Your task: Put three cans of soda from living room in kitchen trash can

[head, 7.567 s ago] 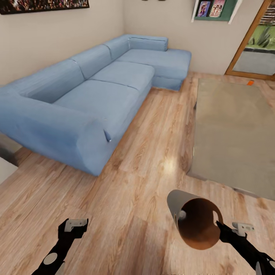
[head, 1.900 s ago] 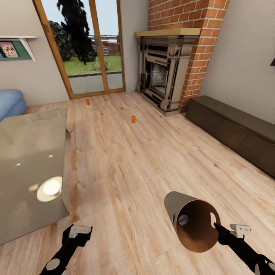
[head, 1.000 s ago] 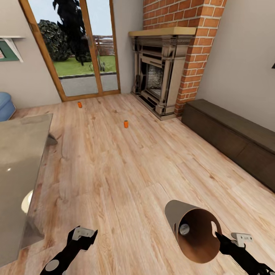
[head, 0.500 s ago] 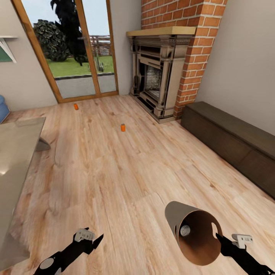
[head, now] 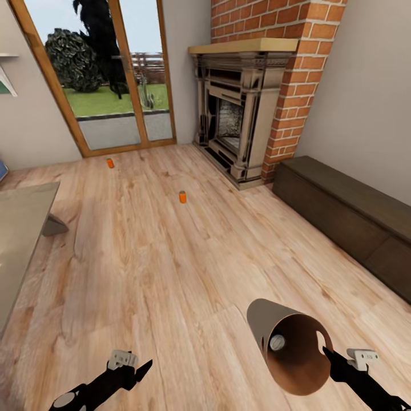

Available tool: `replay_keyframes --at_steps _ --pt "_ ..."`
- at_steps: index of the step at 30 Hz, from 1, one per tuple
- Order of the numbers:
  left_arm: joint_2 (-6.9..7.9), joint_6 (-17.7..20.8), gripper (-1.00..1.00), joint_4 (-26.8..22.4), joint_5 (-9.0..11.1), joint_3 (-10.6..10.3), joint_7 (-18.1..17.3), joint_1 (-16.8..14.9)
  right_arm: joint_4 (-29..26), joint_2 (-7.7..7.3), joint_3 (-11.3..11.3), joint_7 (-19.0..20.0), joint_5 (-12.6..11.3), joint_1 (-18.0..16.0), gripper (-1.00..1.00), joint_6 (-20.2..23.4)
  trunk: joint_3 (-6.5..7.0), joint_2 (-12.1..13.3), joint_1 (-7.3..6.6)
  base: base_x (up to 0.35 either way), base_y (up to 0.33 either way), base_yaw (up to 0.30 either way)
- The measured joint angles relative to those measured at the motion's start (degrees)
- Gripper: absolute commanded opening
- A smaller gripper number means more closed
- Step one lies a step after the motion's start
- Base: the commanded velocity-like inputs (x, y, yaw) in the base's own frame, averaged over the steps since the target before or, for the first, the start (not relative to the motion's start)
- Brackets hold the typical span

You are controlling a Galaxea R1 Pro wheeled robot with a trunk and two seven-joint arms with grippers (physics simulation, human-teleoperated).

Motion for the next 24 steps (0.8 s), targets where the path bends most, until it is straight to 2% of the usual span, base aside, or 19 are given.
replay_keyframes --at_steps 4,6,10,14,24 --pt "0.04 0.1 1.0 0.1 0.0 0.0 -0.9 -0.1 0.0 0.01 0.1 0.0 0.0 0.0 -1.0 0.0 0.0 0.0 0.0 0.327 0.0 0.0" --pt "0.37 -0.2 1.0 0.4 -0.3 0.3 -1.4 0.2 0.3 0.36 -0.3 0.0 -0.1 0.3 -1.0 -0.4 0.01 0.0 0.01 0.0 0.0 0.0" --pt "0.82 -0.9 1.0 1.7 -1.1 0.8 -1.9 0.8 1.8 1.4 -0.3 0.2 4.8 1.8 -1.0 -2.0 -0.01 0.0 0.0 0.0 0.0 0.0" --pt "0.82 -0.9 1.0 2.9 -1.1 0.8 -1.9 0.8 3.5 1.4 -0.3 0.3 7.0 3.1 -1.0 -3.5 -0.01 0.0 0.0 0.0 0.0 0.0" --pt "0.82 -0.9 1.0 3.9 -1.1 0.8 -1.9 0.8 7.3 1.4 -0.4 0.5 8.4 3.0 -1.0 -5.1 -0.01 0.0 0.0 0.0 0.0 0.0"
